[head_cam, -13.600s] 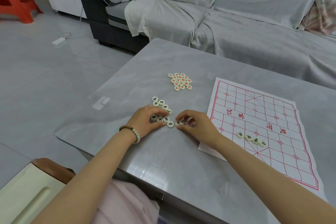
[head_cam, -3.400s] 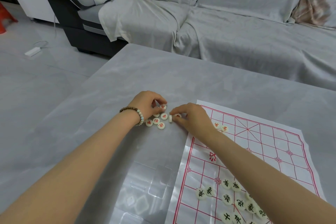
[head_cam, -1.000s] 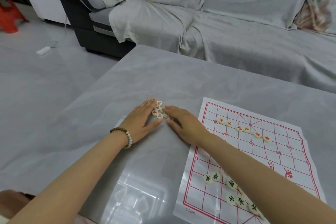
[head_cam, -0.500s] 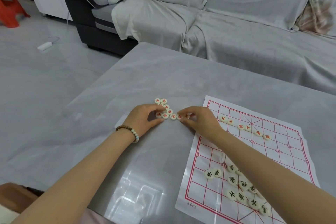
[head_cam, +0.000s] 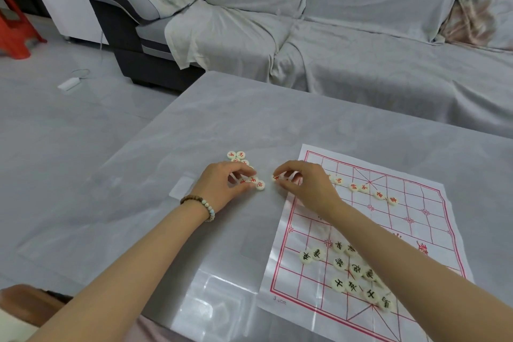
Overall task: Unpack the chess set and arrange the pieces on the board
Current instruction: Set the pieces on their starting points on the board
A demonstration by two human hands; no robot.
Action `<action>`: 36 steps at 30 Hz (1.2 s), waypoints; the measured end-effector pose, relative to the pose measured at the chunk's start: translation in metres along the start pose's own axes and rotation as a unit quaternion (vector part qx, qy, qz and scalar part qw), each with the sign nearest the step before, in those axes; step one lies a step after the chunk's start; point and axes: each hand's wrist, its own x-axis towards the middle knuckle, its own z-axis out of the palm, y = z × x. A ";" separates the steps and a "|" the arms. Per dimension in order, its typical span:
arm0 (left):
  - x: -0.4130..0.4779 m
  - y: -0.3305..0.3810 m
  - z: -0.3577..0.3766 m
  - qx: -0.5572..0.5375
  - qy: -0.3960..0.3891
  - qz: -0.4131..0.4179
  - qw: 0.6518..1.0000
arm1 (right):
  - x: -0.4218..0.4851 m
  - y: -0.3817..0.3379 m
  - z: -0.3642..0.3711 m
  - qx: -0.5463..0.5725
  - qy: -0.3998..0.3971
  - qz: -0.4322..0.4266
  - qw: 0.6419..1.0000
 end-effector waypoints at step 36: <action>0.030 -0.022 0.005 0.090 -0.027 -0.056 0.994 | -0.002 -0.004 0.023 -0.008 -0.048 0.015 0.999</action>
